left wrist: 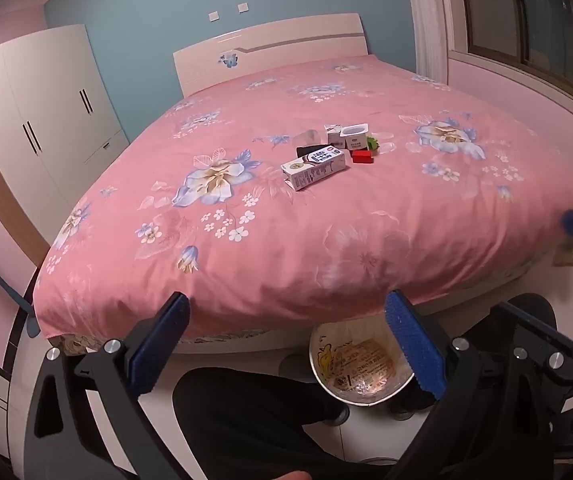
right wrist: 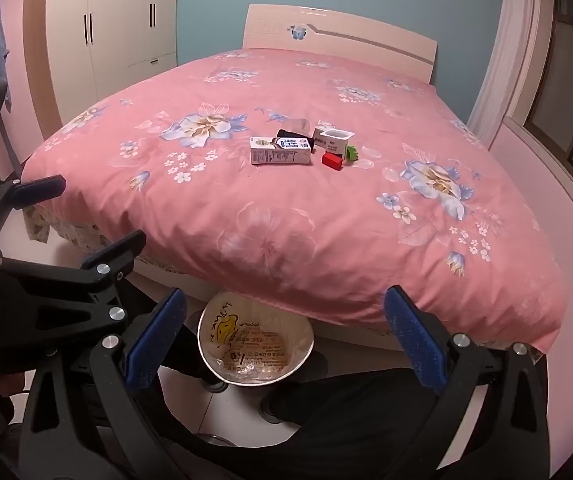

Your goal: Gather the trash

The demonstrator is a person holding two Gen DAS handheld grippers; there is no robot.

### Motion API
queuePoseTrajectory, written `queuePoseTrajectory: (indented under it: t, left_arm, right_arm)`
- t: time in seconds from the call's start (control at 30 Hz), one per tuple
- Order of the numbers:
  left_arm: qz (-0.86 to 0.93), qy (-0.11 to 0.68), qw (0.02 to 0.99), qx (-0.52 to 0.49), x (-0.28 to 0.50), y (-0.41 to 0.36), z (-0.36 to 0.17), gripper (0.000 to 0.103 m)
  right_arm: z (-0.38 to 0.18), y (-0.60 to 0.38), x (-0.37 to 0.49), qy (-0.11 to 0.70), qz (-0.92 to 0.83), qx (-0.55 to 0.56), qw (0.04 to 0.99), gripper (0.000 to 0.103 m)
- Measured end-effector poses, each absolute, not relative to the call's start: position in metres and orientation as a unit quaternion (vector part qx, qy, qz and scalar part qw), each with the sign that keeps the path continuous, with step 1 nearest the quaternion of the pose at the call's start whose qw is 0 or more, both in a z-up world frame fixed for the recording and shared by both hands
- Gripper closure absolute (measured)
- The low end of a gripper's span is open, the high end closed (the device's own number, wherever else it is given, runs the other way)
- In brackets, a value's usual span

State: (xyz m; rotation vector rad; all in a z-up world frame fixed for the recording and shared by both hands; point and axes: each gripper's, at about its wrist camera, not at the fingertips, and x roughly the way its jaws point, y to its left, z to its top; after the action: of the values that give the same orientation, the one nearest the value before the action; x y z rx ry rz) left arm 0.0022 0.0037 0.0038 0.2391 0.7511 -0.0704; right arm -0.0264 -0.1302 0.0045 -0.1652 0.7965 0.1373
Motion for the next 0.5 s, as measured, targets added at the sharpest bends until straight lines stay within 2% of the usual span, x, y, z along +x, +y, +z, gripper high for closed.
queuePoseTrajectory:
  t: [0.5]
  left_arm:
    - [-0.03,0.363,0.923,0.12,-0.0021,0.0013,-0.0017,0.004]
  right_arm:
    - [0.0036,-0.1312,-0.0248,0.393,0.062,-0.083,0.914,0.005]
